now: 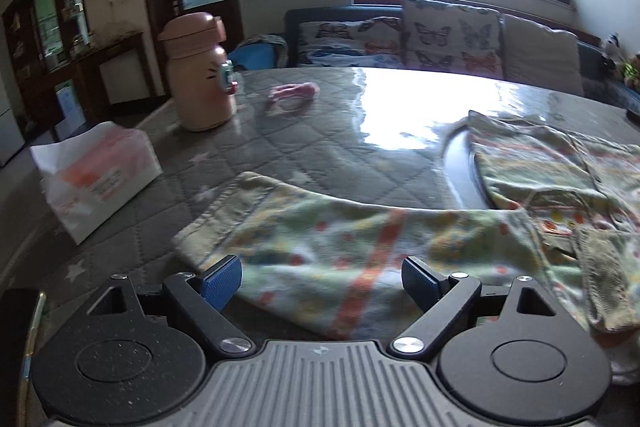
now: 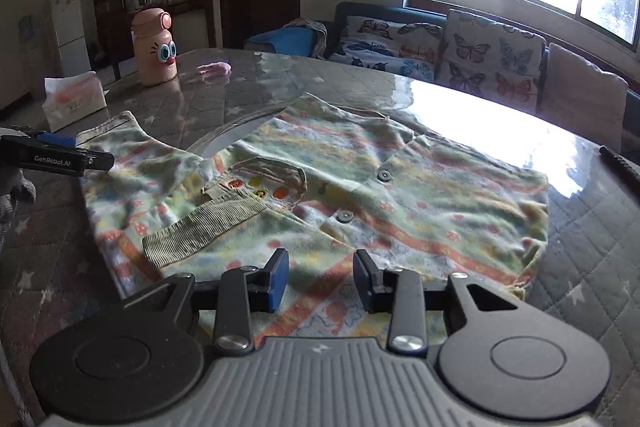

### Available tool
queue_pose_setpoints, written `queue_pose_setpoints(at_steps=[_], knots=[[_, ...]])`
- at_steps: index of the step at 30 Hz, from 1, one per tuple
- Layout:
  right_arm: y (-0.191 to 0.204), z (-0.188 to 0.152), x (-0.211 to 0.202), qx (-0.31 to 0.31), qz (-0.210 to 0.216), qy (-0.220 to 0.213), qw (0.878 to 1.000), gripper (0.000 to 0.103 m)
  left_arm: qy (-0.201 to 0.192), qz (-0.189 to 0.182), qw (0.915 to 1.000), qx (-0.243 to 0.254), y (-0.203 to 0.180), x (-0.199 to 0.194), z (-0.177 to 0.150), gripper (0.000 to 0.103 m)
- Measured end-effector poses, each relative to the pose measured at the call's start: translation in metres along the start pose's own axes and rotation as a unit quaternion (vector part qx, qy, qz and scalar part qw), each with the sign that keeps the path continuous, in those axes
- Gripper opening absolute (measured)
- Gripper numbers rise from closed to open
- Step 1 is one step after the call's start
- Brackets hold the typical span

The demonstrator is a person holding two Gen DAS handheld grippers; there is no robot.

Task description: Fold clothes

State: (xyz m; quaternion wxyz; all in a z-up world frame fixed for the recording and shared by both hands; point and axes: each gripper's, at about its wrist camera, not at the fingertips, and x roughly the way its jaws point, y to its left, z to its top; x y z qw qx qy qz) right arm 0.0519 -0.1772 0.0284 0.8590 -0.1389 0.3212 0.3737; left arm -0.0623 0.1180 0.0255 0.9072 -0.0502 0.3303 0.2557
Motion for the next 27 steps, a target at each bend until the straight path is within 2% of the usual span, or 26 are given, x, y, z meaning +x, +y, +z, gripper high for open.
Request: queue_pose_setpoints(at_steps=[4,8,12,16,17,19,22,24,25,27], knots=[[0.016,-0.005,0.009,-0.033,0.012,0.016,0.999,0.036,0.001,0.022,0.9996,-0.016,0.016,0.003,0.002,0.089],[0.025,-0.003,0.005,-0.046,0.012,0.001,0.999,0.036,0.007,0.043,0.9979,-0.048,0.036,0.008,0.003,0.089],[0.034,-0.006,0.009,-0.064,0.023,0.015,0.998,0.038,0.019,0.058,0.9946,-0.084,0.055,0.017,0.005,0.088],[0.035,-0.007,0.007,-0.062,0.022,0.01,0.998,0.038,0.028,0.064,0.9908,-0.116,0.068,0.023,0.005,0.083],[0.034,-0.006,0.006,-0.059,0.023,0.01,0.998,0.038,0.032,0.065,0.99,-0.121,0.07,0.025,0.004,0.077],[0.031,-0.004,0.004,-0.054,0.024,0.008,0.998,0.039,0.031,0.066,0.9893,-0.126,0.072,0.026,0.004,0.074],[0.03,-0.004,0.002,-0.052,0.023,0.007,0.998,0.039,0.026,0.069,0.9891,-0.128,0.072,0.026,0.005,0.061],[0.029,-0.005,0.001,-0.05,0.022,0.006,0.998,0.039,0.022,0.07,0.9887,-0.131,0.073,0.026,0.006,0.044],[0.029,-0.005,0.001,-0.049,0.021,0.006,0.999,0.039,0.02,0.066,0.9886,-0.134,0.073,0.026,0.006,0.041],[0.027,-0.006,-0.002,-0.046,0.021,0.004,0.999,0.039,0.018,0.054,0.9882,-0.142,0.074,0.026,0.007,0.019]])
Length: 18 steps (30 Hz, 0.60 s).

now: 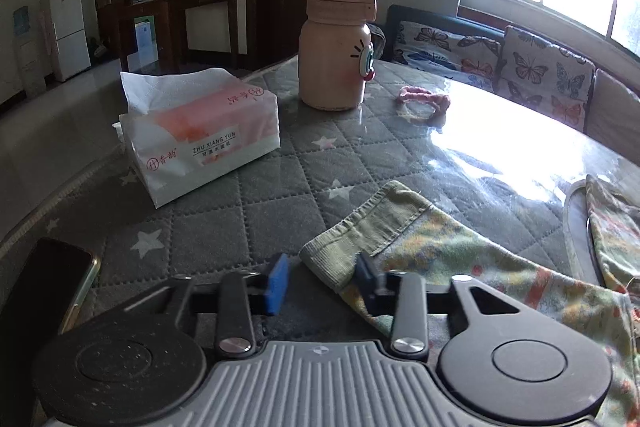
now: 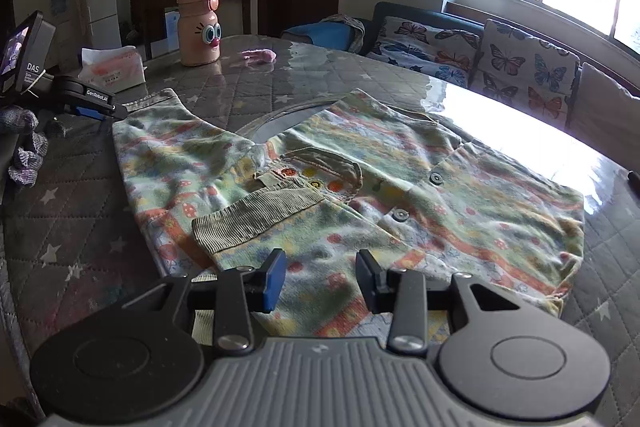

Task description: Fold clothes

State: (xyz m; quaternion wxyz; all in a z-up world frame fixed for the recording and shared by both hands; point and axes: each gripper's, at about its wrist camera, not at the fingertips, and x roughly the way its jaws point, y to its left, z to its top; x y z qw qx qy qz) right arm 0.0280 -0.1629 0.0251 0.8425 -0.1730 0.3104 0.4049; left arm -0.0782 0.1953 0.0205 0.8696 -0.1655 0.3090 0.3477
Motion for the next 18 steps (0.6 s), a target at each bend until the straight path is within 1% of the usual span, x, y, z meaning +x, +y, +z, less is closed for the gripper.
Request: queue_pose_setpoints(at_steps=[3,4,8,10,12,14,18], knots=[[-0.003,-0.001,-0.005,0.01,0.0,-0.003,1.0,0.039,-0.005,-0.009,0.9999,-0.005,-0.005,-0.005,0.002,0.006],[-0.005,-0.001,-0.007,0.014,0.001,-0.005,1.0,0.039,-0.01,-0.015,0.9998,-0.005,-0.008,-0.009,0.003,0.006],[-0.013,-0.002,-0.016,0.034,-0.001,-0.011,0.999,0.039,-0.036,-0.06,0.9975,0.004,-0.027,-0.037,0.01,0.006],[-0.018,-0.004,-0.018,0.045,-0.003,-0.012,0.999,0.039,-0.049,-0.092,0.9944,0.017,-0.042,-0.053,0.012,0.006],[-0.024,-0.006,-0.021,0.059,-0.005,-0.013,0.998,0.039,-0.055,-0.131,0.9892,0.033,-0.062,-0.069,0.013,0.005],[-0.029,-0.009,-0.024,0.07,-0.006,-0.014,0.997,0.039,-0.06,-0.173,0.9818,0.053,-0.083,-0.084,0.011,0.005],[-0.038,-0.017,-0.029,0.093,-0.005,-0.014,0.996,0.039,-0.06,-0.255,0.9609,0.091,-0.127,-0.107,0.004,0.005]])
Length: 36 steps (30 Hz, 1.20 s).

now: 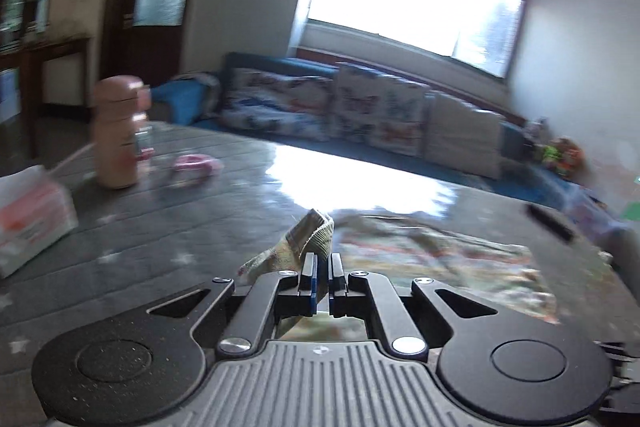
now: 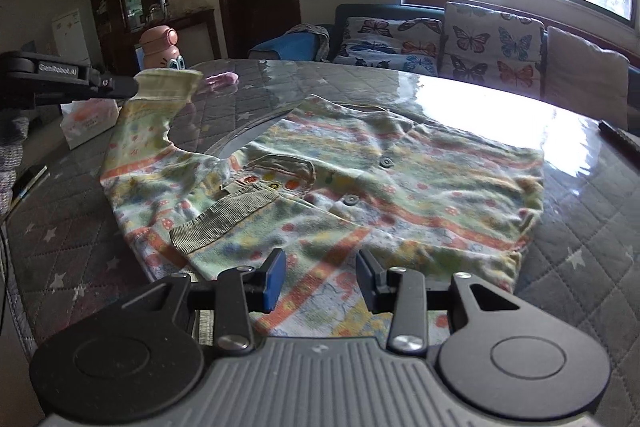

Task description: Fold clothes

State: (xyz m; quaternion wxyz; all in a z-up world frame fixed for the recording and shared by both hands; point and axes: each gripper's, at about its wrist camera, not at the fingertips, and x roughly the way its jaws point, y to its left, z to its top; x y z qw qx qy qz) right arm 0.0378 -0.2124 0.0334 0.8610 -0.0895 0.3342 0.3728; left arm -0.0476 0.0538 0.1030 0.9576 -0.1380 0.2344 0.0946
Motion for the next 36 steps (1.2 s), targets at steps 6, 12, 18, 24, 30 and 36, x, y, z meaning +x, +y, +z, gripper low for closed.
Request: queue_pose_setpoints(at_steps=[6,12,18,24,30,36], knots=[[-0.019,-0.007,-0.01,0.041,-0.001,-0.002,0.999,0.038,0.027,-0.106,0.9931,0.043,-0.062,0.013,-0.012,0.005],[-0.037,-0.01,-0.021,0.07,-0.013,-0.01,0.997,0.038,0.072,-0.157,0.9823,0.072,-0.093,0.031,-0.035,0.005],[-0.05,-0.01,-0.026,0.102,-0.015,-0.011,0.995,0.038,0.123,-0.18,0.9696,0.11,-0.112,0.043,-0.063,0.008],[-0.05,-0.005,-0.02,0.132,0.013,-0.004,0.991,0.038,0.123,-0.188,0.965,0.135,-0.107,0.034,-0.069,0.038],[-0.035,-0.003,0.004,0.13,0.03,0.019,0.991,0.037,0.092,-0.139,0.9767,0.136,-0.075,0.019,-0.059,0.055],[-0.026,-0.003,0.021,0.133,0.031,0.038,0.99,0.029,0.082,-0.061,0.9892,0.106,-0.024,0.016,-0.053,0.059]])
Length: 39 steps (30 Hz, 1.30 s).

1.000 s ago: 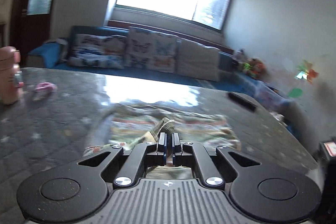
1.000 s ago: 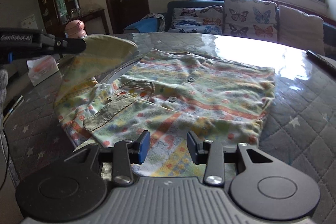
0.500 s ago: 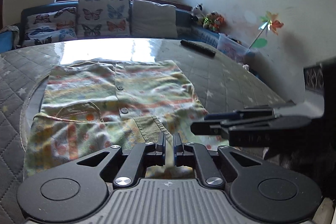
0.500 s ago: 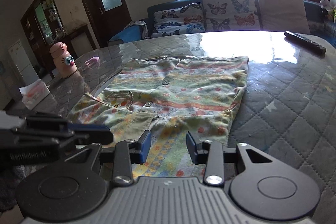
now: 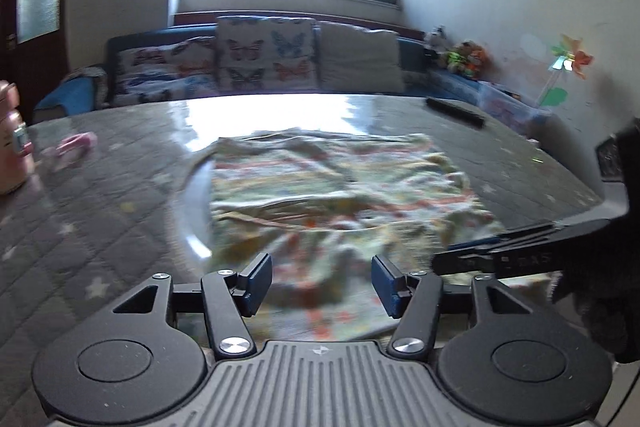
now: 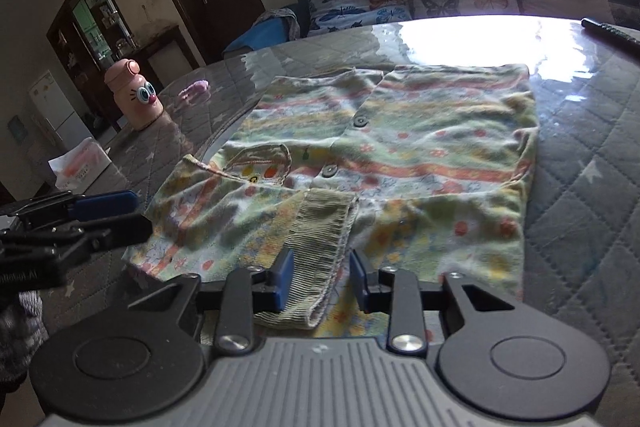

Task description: Fold clothes

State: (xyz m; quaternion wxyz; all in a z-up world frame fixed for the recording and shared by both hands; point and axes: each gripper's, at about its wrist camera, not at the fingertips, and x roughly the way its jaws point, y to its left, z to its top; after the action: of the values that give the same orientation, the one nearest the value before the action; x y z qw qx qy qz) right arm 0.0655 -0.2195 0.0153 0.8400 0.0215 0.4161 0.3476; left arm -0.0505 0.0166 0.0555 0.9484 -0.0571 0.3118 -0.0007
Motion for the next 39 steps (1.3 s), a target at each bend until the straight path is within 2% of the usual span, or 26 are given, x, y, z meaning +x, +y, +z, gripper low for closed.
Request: queue_pose_setpoints(at_steps=[2,3,4,6,16,19,24,25,27,29,31,33,36,39], knots=[[0.001,0.001,0.001,0.001,-0.004,0.0,1.0,0.023,0.001,0.018,0.9997,-0.014,0.014,-0.001,-0.002,0.06],[0.002,0.001,0.001,0.002,-0.005,0.0,1.0,0.014,0.001,0.027,0.9994,-0.021,0.02,-0.001,-0.003,0.061],[0.002,0.002,0.0,0.001,-0.006,-0.002,1.0,0.011,0.002,0.032,0.9992,-0.026,0.024,-0.002,-0.005,0.061],[0.004,0.004,-0.004,0.0,-0.007,-0.007,1.0,0.008,0.002,0.041,0.9986,-0.033,0.031,-0.002,-0.007,0.063],[0.013,0.019,-0.05,-0.026,-0.044,-0.068,0.996,0.008,0.008,0.044,0.9986,-0.026,0.03,0.008,-0.009,0.066],[0.003,0.013,-0.048,-0.014,-0.064,-0.06,0.996,0.008,0.011,0.048,0.9985,-0.024,0.029,0.012,-0.009,0.066],[-0.007,0.004,-0.039,0.001,-0.072,-0.044,0.996,0.008,0.013,0.057,0.9981,-0.02,0.03,0.016,-0.003,0.064],[-0.007,0.004,-0.037,-0.004,-0.075,-0.043,0.996,0.008,0.012,0.058,0.9981,-0.018,0.03,0.017,0.0,0.062],[-0.006,0.003,-0.035,-0.014,-0.082,-0.041,0.996,0.01,0.011,0.057,0.9982,-0.016,0.03,0.021,0.006,0.047],[-0.002,0.004,-0.034,-0.031,-0.093,-0.047,0.994,0.012,0.008,0.051,0.9986,-0.011,0.028,0.026,0.014,0.039],[0.0,0.008,-0.032,-0.041,-0.091,-0.053,0.994,0.012,0.008,0.044,0.999,-0.005,0.024,0.034,0.02,0.033],[0.002,0.012,-0.031,-0.05,-0.088,-0.06,0.993,0.012,0.013,0.036,0.9993,0.0,0.021,0.045,0.025,0.022],[0.006,0.017,-0.022,-0.061,-0.079,-0.06,0.993,0.012,0.025,0.032,0.9992,0.006,0.019,0.062,0.027,0.016],[0.008,0.017,-0.006,-0.074,-0.069,-0.046,0.994,0.012,0.04,0.039,0.9984,0.007,0.022,0.075,0.023,0.015]])
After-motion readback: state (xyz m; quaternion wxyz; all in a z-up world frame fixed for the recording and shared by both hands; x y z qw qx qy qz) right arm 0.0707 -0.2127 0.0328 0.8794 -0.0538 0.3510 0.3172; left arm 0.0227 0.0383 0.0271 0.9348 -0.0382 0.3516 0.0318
